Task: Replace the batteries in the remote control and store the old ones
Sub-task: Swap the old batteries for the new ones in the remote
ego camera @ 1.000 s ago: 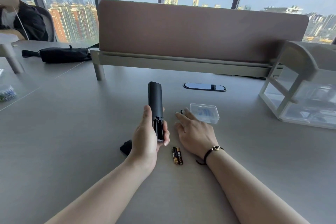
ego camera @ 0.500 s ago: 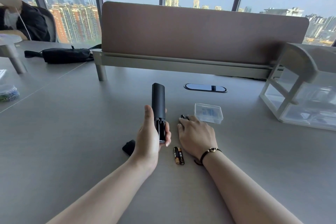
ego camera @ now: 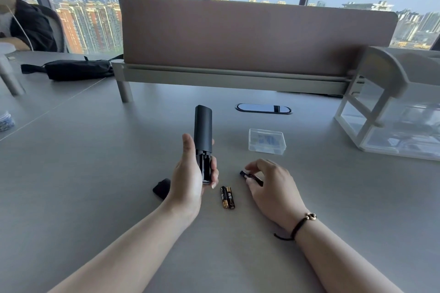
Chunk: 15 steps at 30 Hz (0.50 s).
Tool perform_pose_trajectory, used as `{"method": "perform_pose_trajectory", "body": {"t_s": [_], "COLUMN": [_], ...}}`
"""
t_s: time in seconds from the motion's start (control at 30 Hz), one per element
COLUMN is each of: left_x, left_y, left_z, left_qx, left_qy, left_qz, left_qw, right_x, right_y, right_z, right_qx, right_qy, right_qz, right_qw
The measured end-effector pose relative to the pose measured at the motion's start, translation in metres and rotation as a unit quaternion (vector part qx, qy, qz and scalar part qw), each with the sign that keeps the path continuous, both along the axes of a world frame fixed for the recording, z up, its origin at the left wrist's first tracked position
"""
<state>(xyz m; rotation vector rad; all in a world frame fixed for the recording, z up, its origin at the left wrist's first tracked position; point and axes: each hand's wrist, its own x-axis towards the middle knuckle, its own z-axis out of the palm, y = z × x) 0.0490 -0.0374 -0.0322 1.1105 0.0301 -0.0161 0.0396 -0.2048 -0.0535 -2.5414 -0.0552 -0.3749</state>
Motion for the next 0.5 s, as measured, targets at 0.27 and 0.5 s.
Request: {"method": "perform_pose_trajectory", "body": {"t_s": [0.27, 0.5], "left_x": [0.000, 0.000], "left_y": [0.000, -0.001], "left_z": [-0.004, -0.002], "left_qx": [0.010, 0.007], "left_qy": [0.008, 0.012], "left_qz": [-0.012, -0.016], "left_qw": [1.000, 1.000], "right_x": [0.006, 0.004], "right_y": [-0.016, -0.014], "right_z": [0.015, 0.018], "right_qx": [0.041, 0.011], "right_qy": [0.064, 0.085], "right_qz": [0.019, 0.047], "right_qw": [0.997, 0.995]}}
